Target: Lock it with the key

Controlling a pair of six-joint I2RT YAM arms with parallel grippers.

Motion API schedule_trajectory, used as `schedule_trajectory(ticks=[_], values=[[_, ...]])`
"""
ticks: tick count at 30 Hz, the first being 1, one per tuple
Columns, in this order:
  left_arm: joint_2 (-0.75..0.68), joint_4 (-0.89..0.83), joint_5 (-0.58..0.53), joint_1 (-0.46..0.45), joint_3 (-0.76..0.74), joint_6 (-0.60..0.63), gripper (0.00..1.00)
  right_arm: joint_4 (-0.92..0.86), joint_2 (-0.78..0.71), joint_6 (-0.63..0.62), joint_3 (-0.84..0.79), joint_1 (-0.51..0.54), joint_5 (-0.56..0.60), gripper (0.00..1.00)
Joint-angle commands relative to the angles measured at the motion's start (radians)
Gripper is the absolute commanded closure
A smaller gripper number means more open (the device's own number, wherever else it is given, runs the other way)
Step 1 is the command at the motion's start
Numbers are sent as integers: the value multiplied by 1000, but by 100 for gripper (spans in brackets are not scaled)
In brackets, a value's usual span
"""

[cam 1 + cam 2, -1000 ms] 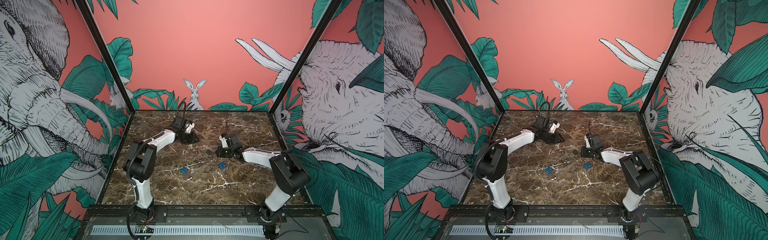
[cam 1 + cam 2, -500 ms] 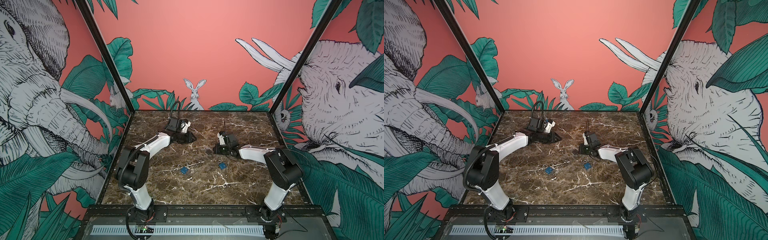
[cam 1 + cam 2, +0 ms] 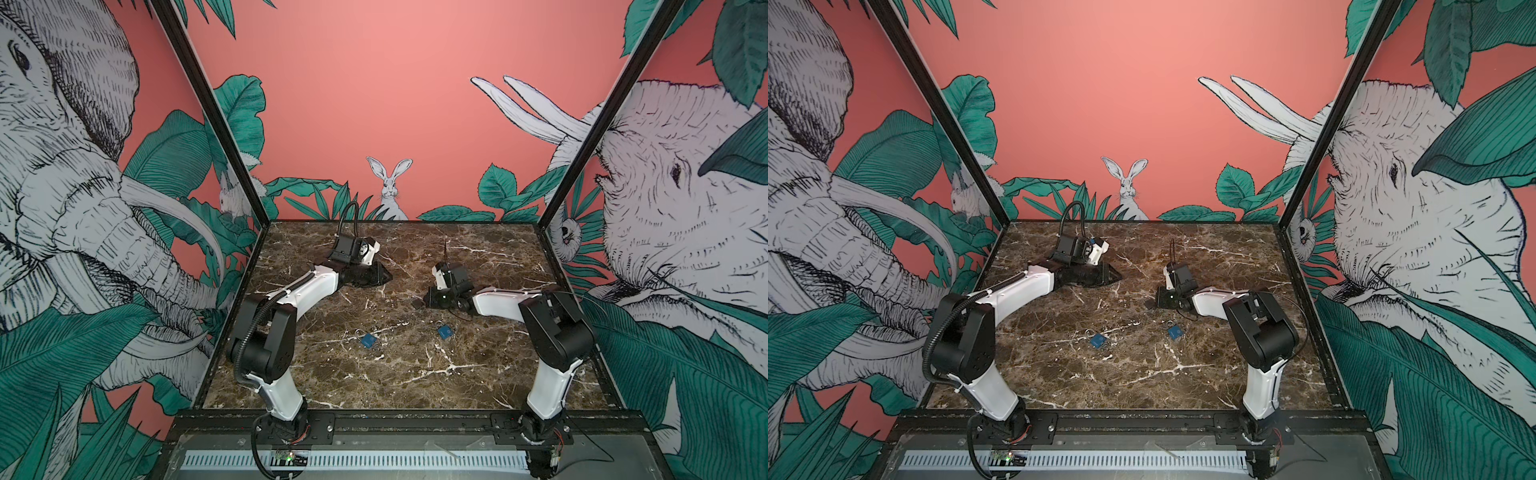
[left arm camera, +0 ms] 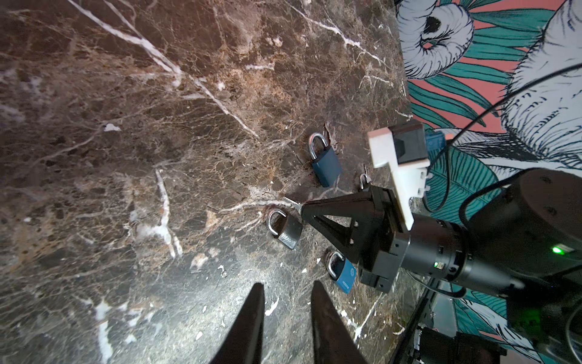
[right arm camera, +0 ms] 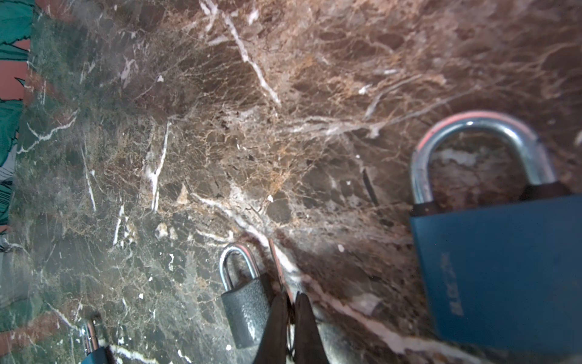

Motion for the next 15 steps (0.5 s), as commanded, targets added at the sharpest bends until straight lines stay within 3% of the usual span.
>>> schedule_trajectory(ticks=[1,6,15], values=[[-45,9,12,8,-21,-6,72,23,7,5,12,11,3,87],[-46,13,13,10,-25,-8,72,21,-14,6,7,12,13,79],[-122,17,-3,39,-77,-25,73,-96,-178,-91,-19,61,114,77]])
